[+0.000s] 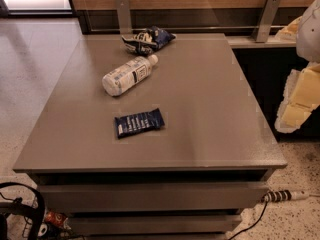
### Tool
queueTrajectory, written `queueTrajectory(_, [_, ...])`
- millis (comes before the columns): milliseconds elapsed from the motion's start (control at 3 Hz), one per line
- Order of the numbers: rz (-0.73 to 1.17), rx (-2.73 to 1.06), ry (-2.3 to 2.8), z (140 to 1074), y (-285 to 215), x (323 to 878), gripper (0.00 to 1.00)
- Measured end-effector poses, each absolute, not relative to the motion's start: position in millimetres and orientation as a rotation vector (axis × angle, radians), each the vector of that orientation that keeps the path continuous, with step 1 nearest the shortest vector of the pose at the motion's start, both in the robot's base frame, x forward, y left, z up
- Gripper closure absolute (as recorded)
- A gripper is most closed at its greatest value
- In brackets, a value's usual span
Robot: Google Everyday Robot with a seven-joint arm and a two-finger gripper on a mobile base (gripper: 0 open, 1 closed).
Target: Pick blue chip bag
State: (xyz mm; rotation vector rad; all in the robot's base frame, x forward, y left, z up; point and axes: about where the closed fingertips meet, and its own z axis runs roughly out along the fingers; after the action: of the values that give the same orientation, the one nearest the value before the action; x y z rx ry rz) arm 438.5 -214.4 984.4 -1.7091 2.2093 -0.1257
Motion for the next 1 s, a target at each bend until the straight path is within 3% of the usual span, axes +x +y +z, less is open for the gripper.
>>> queueTrajectory(667, [-0.156,-1.702,2.173,994,-212,455,0.00])
queueTrajectory(1000, [-0.221,-1.644,2.104,1006,-203,512,0.00])
